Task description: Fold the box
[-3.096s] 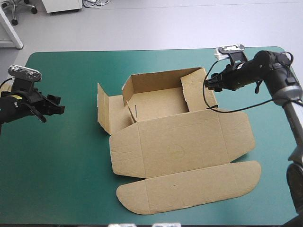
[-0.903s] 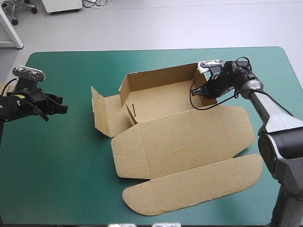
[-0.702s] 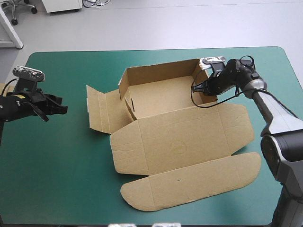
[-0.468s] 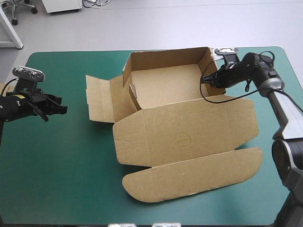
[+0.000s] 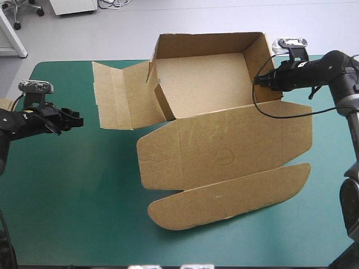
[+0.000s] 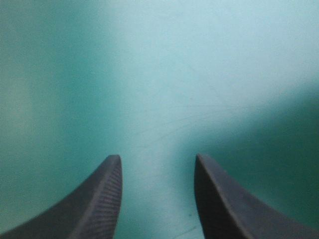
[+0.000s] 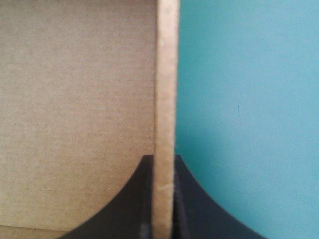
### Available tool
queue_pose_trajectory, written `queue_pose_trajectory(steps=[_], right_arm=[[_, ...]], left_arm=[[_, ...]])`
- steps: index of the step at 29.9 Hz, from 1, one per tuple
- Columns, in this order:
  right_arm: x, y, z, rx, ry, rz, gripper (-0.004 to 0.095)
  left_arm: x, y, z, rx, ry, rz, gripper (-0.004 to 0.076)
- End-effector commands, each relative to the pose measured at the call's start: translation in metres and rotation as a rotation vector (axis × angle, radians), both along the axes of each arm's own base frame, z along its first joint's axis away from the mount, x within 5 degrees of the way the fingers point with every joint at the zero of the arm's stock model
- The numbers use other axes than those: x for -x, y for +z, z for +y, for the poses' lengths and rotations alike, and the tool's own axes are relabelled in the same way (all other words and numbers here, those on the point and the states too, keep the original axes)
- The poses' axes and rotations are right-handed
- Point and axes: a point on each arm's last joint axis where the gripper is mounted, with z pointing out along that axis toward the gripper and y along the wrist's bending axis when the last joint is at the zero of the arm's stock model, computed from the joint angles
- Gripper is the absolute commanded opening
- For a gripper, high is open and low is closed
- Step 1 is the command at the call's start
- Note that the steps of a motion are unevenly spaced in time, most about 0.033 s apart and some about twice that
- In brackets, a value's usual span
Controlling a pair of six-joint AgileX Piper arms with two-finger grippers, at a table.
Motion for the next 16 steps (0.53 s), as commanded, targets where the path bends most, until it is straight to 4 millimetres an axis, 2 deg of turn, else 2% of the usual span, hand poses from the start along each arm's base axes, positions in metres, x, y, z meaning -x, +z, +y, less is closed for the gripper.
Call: queue_pose_trajectory(steps=[1, 6, 9, 16], right_arm=[[0.021, 0.048, 0.001, -0.072, -0.011, -0.147, -0.0008], [0.025, 0.053, 0.002, -0.08, -0.013, -0.152, -0.0008], [0.026, 0.053, 0.003, -0.09, -0.006, -0.144, -0.0008], [0.026, 0.053, 0.002, -0.088, -0.015, -0.141, -0.0008]], left_arm=[[-0.016, -0.004, -0.008, 0.173, -0.019, -0.072, 0.0332], [-0.035, -0.03, -0.014, 0.297, -0.107, -0.039, 0.0332], [-0.046, -0.043, -0.02, 0.428, -0.173, -0.035, 0.0332], [-0.053, -0.045, -0.038, 0.815, -0.371, -0.057, 0.0332]])
